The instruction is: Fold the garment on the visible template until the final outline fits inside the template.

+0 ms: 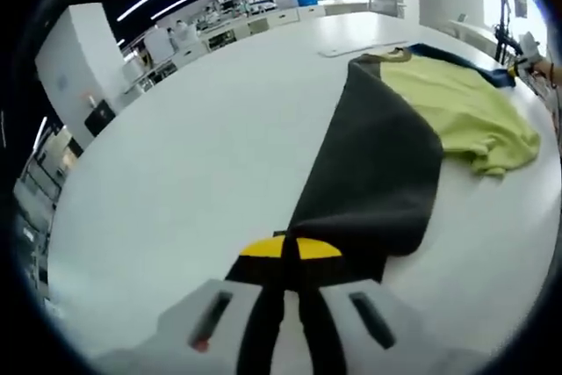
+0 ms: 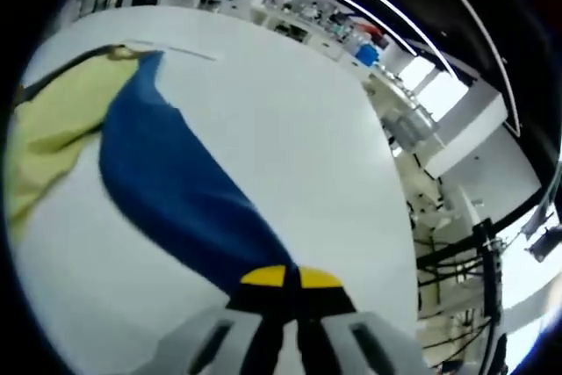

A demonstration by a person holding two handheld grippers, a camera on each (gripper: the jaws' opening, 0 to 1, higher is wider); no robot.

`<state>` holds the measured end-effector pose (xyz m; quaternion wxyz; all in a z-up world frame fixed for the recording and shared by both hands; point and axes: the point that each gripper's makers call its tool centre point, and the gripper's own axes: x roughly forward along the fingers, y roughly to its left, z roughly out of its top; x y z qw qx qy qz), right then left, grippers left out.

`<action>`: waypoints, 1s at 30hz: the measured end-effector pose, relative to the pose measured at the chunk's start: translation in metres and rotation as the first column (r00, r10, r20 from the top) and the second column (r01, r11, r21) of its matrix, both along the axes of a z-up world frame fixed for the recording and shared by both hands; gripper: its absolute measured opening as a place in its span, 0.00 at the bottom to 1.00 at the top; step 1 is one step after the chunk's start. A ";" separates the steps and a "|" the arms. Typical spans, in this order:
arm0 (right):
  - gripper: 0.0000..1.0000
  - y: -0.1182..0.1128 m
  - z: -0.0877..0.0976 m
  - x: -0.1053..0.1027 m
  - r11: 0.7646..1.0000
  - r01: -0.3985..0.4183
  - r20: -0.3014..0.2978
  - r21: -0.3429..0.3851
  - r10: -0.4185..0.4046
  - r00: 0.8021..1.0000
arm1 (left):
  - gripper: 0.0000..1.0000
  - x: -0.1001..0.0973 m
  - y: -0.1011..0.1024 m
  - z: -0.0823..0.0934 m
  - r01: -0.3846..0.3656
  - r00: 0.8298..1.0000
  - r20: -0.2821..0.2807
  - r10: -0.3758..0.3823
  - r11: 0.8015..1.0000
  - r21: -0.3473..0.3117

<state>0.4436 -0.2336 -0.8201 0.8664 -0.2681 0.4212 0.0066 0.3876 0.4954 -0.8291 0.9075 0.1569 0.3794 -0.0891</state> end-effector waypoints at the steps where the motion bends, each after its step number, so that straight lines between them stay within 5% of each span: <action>1: 0.00 -0.002 0.000 0.000 1.000 0.000 -0.003 -0.005 0.000 1.000 | 0.00 0.001 0.002 0.000 -0.002 1.000 -0.001 0.002 1.000 0.006; 13: 0.00 -0.030 -0.006 0.014 0.998 0.018 -0.038 -0.061 -0.020 0.999 | 0.00 0.019 0.024 -0.003 -0.010 1.000 -0.004 0.011 0.995 0.099; 24: 0.00 -0.041 -0.012 0.027 0.999 0.037 -0.062 -0.033 -0.039 0.997 | 0.00 0.028 0.026 -0.004 -0.005 1.000 -0.010 0.007 0.992 0.130; 30: 0.00 -0.044 -0.019 0.027 0.994 0.101 -0.056 0.052 -0.098 0.994 | 0.01 0.028 0.034 -0.001 -0.039 0.999 -0.007 0.040 0.986 0.161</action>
